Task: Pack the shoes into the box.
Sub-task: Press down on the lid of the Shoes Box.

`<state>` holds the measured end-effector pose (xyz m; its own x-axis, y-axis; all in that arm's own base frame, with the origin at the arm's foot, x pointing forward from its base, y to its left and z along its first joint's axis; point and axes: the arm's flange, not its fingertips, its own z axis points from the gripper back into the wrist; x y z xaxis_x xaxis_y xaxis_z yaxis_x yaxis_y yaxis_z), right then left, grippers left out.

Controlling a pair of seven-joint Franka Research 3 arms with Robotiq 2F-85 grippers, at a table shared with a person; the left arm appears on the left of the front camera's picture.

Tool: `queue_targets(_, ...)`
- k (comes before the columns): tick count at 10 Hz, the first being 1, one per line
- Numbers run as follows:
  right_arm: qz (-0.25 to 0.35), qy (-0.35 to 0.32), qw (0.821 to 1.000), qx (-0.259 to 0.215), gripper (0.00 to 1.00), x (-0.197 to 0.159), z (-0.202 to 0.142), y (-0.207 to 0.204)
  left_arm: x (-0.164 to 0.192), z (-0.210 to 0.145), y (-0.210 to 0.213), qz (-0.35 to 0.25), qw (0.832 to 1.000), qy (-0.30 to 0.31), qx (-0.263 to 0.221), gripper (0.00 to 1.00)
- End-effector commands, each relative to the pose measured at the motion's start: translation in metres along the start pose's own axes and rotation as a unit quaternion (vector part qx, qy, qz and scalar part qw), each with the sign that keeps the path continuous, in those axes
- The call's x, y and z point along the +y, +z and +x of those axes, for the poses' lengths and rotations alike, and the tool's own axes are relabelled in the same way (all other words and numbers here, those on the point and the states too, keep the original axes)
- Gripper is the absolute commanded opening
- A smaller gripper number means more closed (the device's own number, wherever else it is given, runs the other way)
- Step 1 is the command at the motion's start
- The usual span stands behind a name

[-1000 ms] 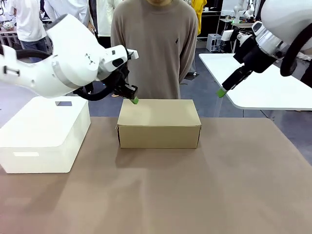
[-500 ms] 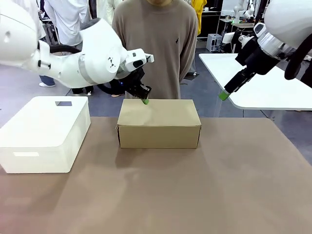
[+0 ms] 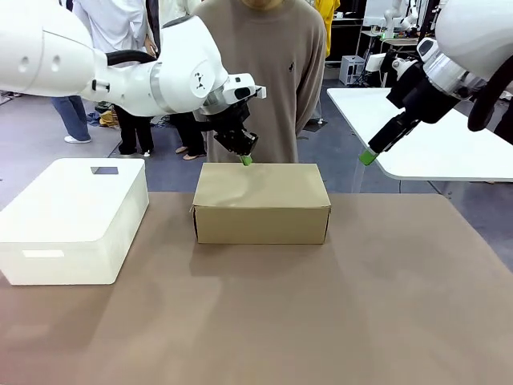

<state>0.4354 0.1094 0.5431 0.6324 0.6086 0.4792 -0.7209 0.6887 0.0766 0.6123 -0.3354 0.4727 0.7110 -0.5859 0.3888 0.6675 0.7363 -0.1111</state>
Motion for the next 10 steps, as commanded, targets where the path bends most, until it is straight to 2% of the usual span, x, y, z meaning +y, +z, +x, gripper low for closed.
queue_targets(1, -0.005, 0.003, 1.0, -0.004, 1.0, -0.002, 0.005, 0.0, 0.007, 0.03, -0.006, 0.017, 1.0, 0.005, 0.011, 0.0)
queue_targets(3, -0.005, 0.003, 1.0, -0.004, 1.0, -0.002, 0.005, 0.0, 0.012, 0.038, -0.022, 0.018, 0.999, 0.004, 0.038, 0.0)
queue_targets(5, -0.005, 0.003, 1.0, -0.004, 1.0, -0.002, 0.005, 0.0, 0.017, 0.038, -0.037, 0.013, 0.999, 0.008, 0.044, 0.0)
queue_targets(10, -0.005, 0.003, 1.0, -0.004, 1.0, -0.002, 0.005, 0.0, 0.022, 0.025, -0.066, 0.013, 0.997, 0.02, 0.066, 0.0)
